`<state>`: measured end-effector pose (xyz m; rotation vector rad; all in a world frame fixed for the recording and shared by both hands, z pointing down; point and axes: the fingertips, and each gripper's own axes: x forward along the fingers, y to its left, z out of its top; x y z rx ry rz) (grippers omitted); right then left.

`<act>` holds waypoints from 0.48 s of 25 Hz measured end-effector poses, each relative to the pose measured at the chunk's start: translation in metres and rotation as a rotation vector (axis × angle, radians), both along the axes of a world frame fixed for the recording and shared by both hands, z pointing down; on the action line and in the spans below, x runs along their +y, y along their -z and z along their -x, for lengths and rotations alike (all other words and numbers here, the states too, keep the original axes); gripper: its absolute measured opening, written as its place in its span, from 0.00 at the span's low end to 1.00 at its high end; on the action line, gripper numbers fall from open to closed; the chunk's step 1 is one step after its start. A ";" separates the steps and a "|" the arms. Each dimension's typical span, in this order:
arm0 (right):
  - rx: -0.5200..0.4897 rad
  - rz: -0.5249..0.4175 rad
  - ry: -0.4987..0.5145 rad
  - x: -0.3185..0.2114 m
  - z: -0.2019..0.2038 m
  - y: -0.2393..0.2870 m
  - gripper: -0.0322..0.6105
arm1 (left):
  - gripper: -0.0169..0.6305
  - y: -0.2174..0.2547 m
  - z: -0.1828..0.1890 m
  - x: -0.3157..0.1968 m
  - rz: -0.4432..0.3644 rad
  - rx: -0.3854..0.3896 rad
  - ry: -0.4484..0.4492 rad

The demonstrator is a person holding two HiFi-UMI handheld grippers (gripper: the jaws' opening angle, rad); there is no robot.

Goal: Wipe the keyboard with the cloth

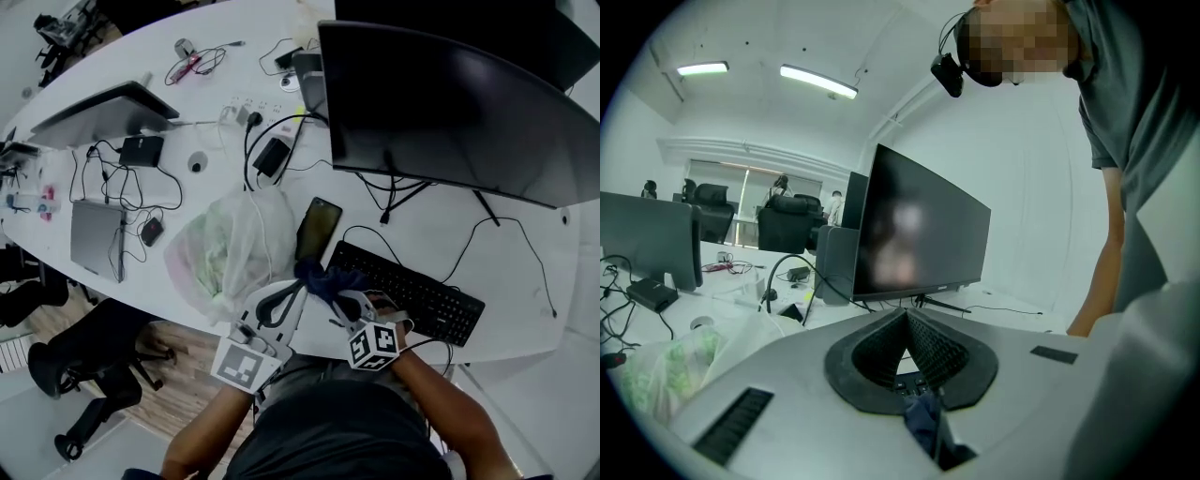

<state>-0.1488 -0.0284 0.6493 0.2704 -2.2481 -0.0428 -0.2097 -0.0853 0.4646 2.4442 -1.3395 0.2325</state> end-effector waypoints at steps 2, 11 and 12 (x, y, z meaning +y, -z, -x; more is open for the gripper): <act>-0.017 0.010 -0.157 -0.026 -0.024 0.004 0.10 | 0.03 0.004 0.003 -0.006 -0.020 0.002 0.006; 0.060 0.072 -0.297 0.010 -0.104 -0.004 0.10 | 0.03 0.010 0.036 -0.008 -0.056 0.004 0.079; 0.095 0.083 -0.338 0.009 -0.116 -0.005 0.10 | 0.03 0.011 0.037 -0.007 -0.065 0.007 0.085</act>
